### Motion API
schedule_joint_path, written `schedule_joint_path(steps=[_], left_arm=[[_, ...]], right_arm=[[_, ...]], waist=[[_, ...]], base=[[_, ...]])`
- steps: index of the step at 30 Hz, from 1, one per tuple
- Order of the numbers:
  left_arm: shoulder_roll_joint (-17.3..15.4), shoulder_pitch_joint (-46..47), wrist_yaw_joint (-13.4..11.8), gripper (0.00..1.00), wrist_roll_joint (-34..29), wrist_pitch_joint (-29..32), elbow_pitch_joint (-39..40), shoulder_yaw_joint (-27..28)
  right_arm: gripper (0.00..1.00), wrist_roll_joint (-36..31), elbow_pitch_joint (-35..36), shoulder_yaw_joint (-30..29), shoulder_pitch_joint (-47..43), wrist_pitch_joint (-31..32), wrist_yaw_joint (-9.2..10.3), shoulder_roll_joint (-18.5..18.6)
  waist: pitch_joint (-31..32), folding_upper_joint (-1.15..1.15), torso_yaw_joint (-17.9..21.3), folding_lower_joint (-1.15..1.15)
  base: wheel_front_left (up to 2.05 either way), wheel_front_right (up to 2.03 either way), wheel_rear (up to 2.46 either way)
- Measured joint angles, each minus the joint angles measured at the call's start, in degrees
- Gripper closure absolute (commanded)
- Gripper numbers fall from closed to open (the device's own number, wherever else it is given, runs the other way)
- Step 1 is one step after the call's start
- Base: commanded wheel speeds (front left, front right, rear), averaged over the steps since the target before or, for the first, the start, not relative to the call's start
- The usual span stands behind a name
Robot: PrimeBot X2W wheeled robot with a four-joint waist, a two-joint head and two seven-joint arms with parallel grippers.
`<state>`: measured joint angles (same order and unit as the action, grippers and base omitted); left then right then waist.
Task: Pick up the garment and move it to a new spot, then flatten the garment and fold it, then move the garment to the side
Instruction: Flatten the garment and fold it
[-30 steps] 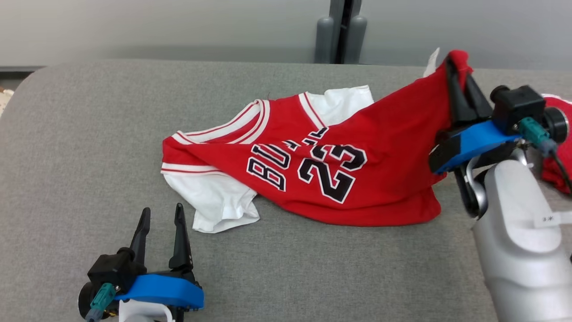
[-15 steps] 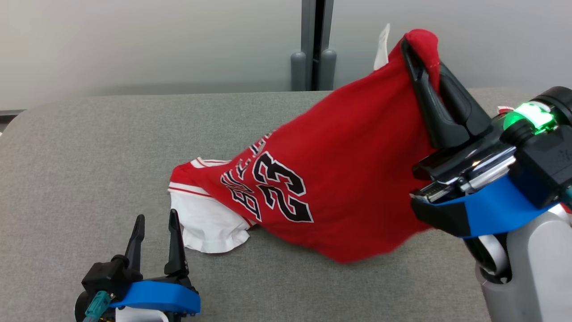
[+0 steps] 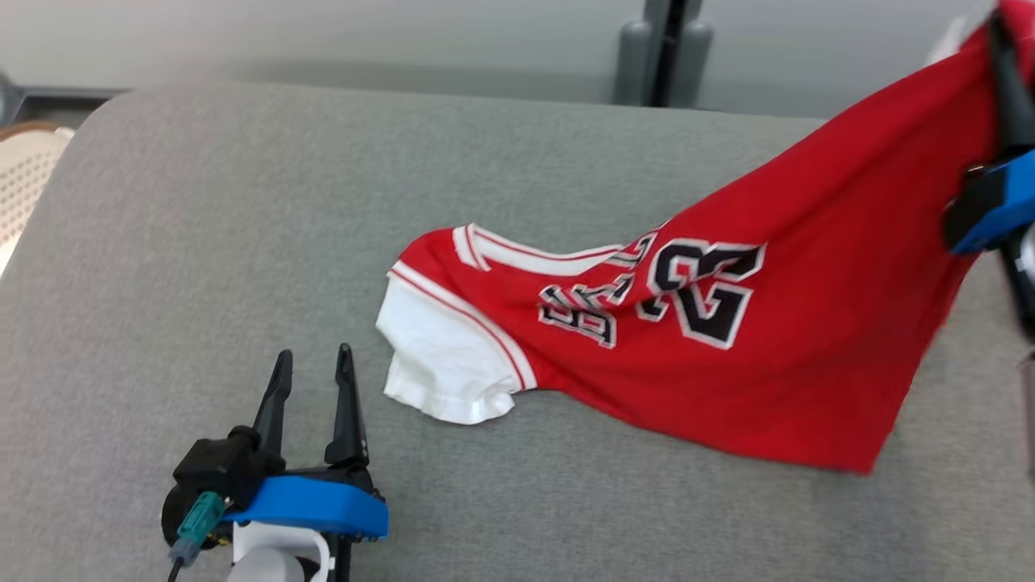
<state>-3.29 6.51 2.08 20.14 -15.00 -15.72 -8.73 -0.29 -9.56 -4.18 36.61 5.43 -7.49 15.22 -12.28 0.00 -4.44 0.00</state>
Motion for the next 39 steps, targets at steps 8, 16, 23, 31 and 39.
schedule_joint_path(steps=[8,16,23,31,39], left_arm=[[0.2,2.8,0.9,0.00,-0.5,0.0,-0.5,-2.6],[0.3,4.0,1.0,0.00,-0.4,0.0,-1.1,-4.8],[0.4,4.0,0.6,0.00,-0.2,0.0,-1.4,-4.6],[0.1,5.2,0.8,0.00,-1.0,0.0,-3.2,-2.9],[0.1,3.2,0.7,0.00,-1.0,0.0,-3.5,-1.1]], right_arm=[[1.00,-8.5,-17.8,-8.3,11.9,-6.3,-0.01,3.1],[0.00,-18.0,-31.0,-14.9,16.7,-12.8,-0.01,-2.1],[0.00,-18.6,-37.8,-11.3,17.2,-18.7,-0.01,-6.1],[0.00,-12.7,-37.1,-8.0,12.1,-20.3,0.00,-9.3],[0.00,-5.6,-25.8,-3.2,-4.9,-20.5,0.00,-11.2]], waist=[[-4.4,0.00,-4.7,0.00],[-6.6,0.00,-6.9,0.01],[-5.6,0.00,-4.1,0.01],[-2.9,0.00,0.6,0.01],[0.3,0.00,4.8,0.00]], base=[[0.00,0.00,0.00],[0.00,0.00,0.00],[0.00,0.00,0.00],[0.00,0.00,0.00],[0.00,0.00,0.00]])
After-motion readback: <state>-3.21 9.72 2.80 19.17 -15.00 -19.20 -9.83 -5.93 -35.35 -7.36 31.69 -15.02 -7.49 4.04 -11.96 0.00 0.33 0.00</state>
